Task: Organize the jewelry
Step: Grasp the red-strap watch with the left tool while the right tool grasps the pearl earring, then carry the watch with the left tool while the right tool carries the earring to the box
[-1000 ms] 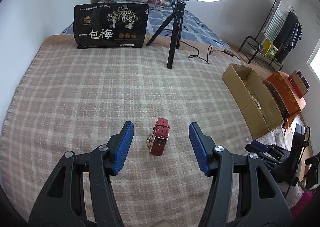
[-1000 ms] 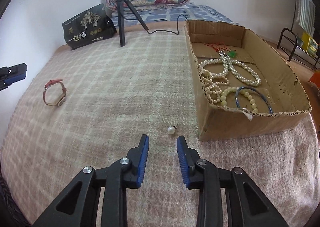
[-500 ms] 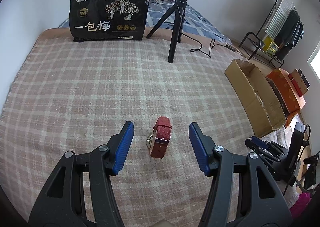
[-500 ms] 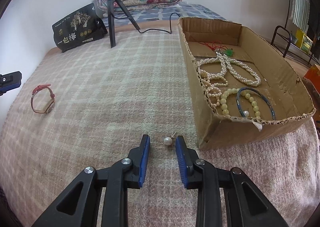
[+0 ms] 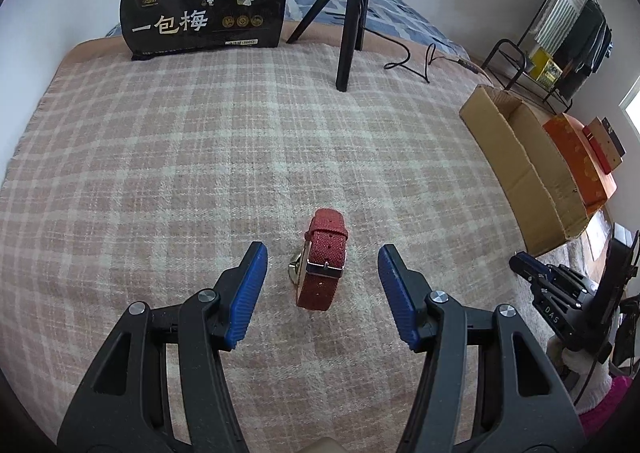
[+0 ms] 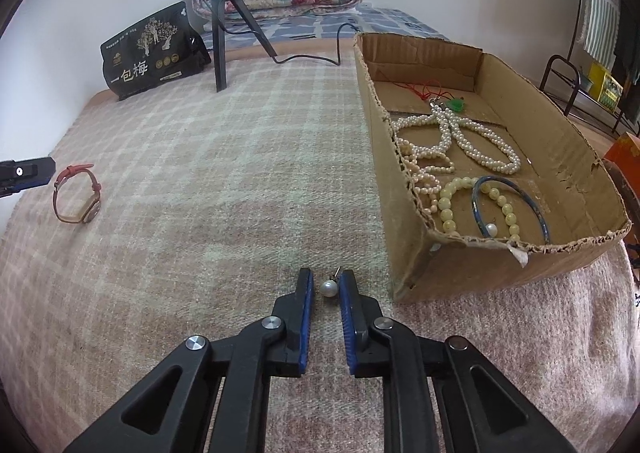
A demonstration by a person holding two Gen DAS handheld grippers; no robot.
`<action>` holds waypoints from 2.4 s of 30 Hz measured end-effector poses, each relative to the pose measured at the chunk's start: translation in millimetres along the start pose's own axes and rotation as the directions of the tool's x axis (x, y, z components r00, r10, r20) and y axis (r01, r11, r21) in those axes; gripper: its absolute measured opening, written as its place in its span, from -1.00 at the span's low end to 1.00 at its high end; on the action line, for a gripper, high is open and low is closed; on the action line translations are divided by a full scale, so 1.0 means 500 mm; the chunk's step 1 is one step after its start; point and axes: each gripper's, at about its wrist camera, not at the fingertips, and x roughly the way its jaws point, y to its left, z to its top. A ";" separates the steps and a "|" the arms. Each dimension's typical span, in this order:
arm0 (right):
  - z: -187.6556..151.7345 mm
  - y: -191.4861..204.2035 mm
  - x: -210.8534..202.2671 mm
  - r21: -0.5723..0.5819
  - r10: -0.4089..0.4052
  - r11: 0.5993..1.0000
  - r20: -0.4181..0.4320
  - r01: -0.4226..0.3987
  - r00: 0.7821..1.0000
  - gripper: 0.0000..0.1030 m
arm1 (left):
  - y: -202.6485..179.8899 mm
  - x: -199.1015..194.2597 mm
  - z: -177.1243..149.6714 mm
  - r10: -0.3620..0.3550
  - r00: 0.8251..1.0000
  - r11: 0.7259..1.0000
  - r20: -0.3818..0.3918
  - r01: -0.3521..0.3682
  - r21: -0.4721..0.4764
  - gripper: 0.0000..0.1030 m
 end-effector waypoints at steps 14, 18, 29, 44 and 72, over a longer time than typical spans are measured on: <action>0.000 0.001 0.000 0.001 0.012 1.000 -0.002 -0.012 1.000 -0.87 | 0.007 0.055 -0.008 0.034 0.997 0.999 -0.065 -0.034 0.010 -0.63; 0.000 0.004 -0.004 -0.002 0.016 1.000 -0.001 -0.016 1.000 -0.88 | 0.011 0.046 -0.007 0.035 0.998 0.999 -0.047 -0.035 0.001 -0.66; 0.007 0.020 -0.049 -0.027 0.037 0.999 0.030 -0.036 0.999 -0.88 | -0.016 -0.009 0.009 0.006 1.000 1.000 0.018 -0.006 0.005 -0.69; 0.000 0.004 -0.153 -0.030 0.073 0.997 0.096 -0.070 0.993 -0.88 | -0.092 -0.065 0.015 -0.051 0.997 0.998 0.066 0.048 0.042 -0.70; 0.021 -0.163 -0.219 0.106 0.037 0.993 0.183 -0.057 0.982 -0.88 | -0.286 -0.078 0.066 -0.161 0.982 0.980 0.103 0.146 0.138 -0.70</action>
